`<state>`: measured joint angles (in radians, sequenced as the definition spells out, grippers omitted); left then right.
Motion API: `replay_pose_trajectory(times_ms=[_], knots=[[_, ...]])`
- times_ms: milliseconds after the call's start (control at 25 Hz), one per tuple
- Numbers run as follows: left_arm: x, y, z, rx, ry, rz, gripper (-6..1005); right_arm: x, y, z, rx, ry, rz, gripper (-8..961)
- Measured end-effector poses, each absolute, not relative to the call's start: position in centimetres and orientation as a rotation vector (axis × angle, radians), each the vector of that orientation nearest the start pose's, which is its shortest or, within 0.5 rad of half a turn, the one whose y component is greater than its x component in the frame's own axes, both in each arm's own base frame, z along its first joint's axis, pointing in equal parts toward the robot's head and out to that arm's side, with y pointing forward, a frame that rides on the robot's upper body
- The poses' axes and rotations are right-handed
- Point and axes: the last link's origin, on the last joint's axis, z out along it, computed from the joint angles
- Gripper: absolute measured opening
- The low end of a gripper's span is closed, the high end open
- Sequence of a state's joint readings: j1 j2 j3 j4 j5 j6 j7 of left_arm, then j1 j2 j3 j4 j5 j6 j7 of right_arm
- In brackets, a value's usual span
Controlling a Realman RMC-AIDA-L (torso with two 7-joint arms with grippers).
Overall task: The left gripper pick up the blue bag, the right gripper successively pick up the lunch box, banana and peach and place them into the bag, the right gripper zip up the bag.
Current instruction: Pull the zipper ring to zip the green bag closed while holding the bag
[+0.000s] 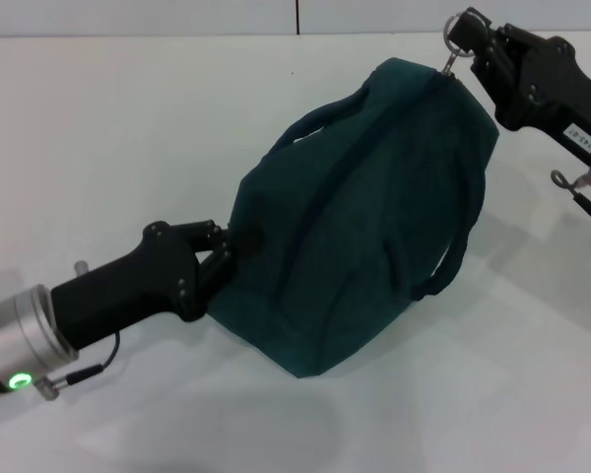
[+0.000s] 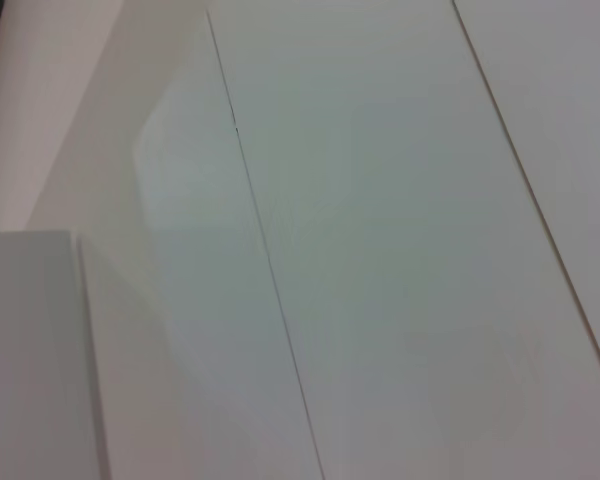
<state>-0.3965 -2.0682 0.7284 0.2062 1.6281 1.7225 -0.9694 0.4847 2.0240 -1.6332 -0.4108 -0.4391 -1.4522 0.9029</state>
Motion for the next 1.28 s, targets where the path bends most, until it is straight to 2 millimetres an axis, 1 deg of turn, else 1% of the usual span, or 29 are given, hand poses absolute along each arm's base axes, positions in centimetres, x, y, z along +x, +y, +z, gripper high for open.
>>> replay_pose_trajectory(times_ms=[200, 320, 400, 520, 640, 720, 800, 840, 880, 920, 960, 1000, 1080, 1160, 1200, 1280], knots=[[-28.2, 26.8, -3.2, -2.453, -0.747, -1.198, 59, 20.8, 33.7, -0.9, -2.180, 0.428, 1.440, 47], [-28.4, 27.0, -3.0, -2.443, -0.772, -1.190, 124, 21.0, 33.8, -1.0, -2.178, 0.447, 1.417, 48], [-28.3, 27.2, -2.4, -2.441, -0.774, -1.199, 168, 21.2, 33.9, -1.0, -2.174, 0.456, 1.408, 48], [-28.0, 27.6, -1.2, -2.456, -0.800, -1.212, 234, 21.3, 34.0, -1.0, -2.171, 0.465, 1.405, 49], [-27.4, 28.5, 1.0, -2.497, -0.816, -1.206, 299, 21.3, 34.1, -1.0, -2.171, 0.471, 1.406, 49], [-26.5, 29.4, 2.8, -2.545, -0.821, -1.162, 369, 21.3, 34.2, -1.0, -2.171, 0.476, 1.400, 50], [-24.9, 30.6, 4.4, -2.634, -0.833, -1.033, 438, 21.4, 34.3, -1.1, -2.170, 0.487, 1.393, 50], [-23.8, 31.3, 5.1, -2.674, -0.841, -0.936, 473, 21.4, 34.3, -1.1, -2.169, 0.493, 1.391, 50], [-22.0, 32.2, 5.8, -2.707, -0.838, -0.805, 508, 21.4, 34.3, -1.1, -2.169, 0.496, 1.390, 50], [-21.3, 32.5, 6.0, -2.713, -0.834, -0.765, 624, 21.3, 34.4, -1.2, -2.169, 0.496, 1.391, 51], [-19.6, 32.9, 6.6, -2.726, -0.804, -0.692, 740, 21.3, 34.4, -1.2, -2.170, 0.496, 1.392, 51], [-18.0, 33.2, 7.0, -2.738, -0.779, -0.650, 755, 21.2, 34.5, -1.2, -2.172, 0.494, 1.393, 51], [-14.2, 33.3, 7.1, -2.780, -0.708, -0.538, 786, 21.1, 34.6, -1.2, -2.171, 0.493, 1.396, 51], [-10.9, 33.1, 6.4, -2.804, -0.625, -0.393, 816, 21.2, 34.6, -1.2, -2.167, 0.501, 1.392, 52], [-9.5, 32.9, 5.9, -2.803, -0.595, -0.334, 831, 21.2, 34.7, -1.2, -2.166, 0.506, 1.387, 52], [-7.3, 32.8, 4.6, -2.779, -0.572, -0.205, 829, 21.2, 34.8, -1.3, -2.170, 0.511, 1.379, 52]])
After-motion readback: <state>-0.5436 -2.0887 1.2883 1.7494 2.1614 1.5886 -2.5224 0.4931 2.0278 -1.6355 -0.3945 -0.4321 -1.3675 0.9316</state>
